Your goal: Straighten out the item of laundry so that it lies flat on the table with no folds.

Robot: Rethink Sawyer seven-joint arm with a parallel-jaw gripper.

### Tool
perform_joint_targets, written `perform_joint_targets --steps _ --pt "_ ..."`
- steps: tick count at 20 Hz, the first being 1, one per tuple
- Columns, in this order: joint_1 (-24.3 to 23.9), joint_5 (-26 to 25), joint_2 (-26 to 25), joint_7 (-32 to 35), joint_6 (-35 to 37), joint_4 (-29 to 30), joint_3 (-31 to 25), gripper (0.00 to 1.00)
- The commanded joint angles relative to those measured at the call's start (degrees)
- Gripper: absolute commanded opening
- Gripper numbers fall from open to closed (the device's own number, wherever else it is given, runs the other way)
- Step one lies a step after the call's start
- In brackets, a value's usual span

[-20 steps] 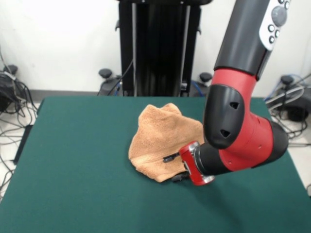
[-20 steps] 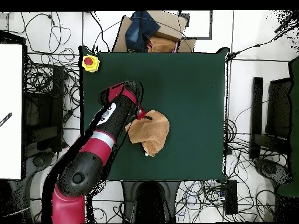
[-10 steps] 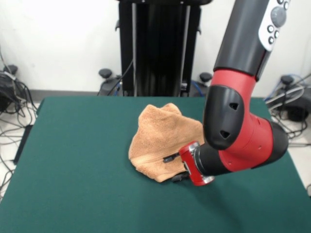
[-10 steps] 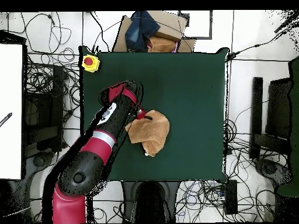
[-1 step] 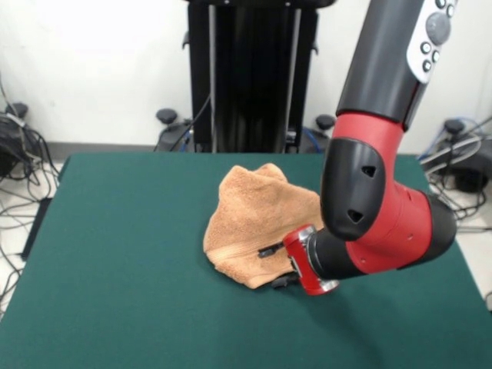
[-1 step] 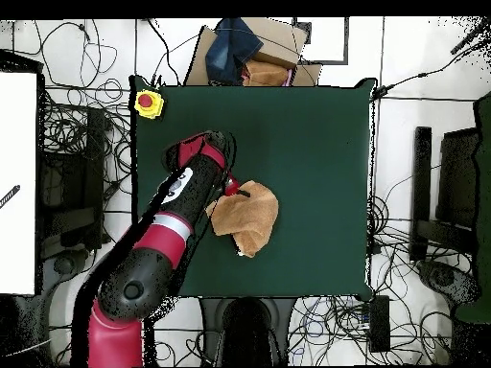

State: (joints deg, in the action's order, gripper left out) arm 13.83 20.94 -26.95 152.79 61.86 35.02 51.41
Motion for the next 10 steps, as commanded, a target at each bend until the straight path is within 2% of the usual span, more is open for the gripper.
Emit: perform_joint_targets --steps 1,8,10 --pt "-2.2 -1.71 -7.46 4.35 -0.57 -1.29 -5.4 1.0" --pt "-2.69 -2.43 -8.36 3.61 0.61 -2.31 -4.98 1.0" --pt "-2.59 -2.31 -8.23 4.66 -1.4 -1.58 -5.86 1.0"
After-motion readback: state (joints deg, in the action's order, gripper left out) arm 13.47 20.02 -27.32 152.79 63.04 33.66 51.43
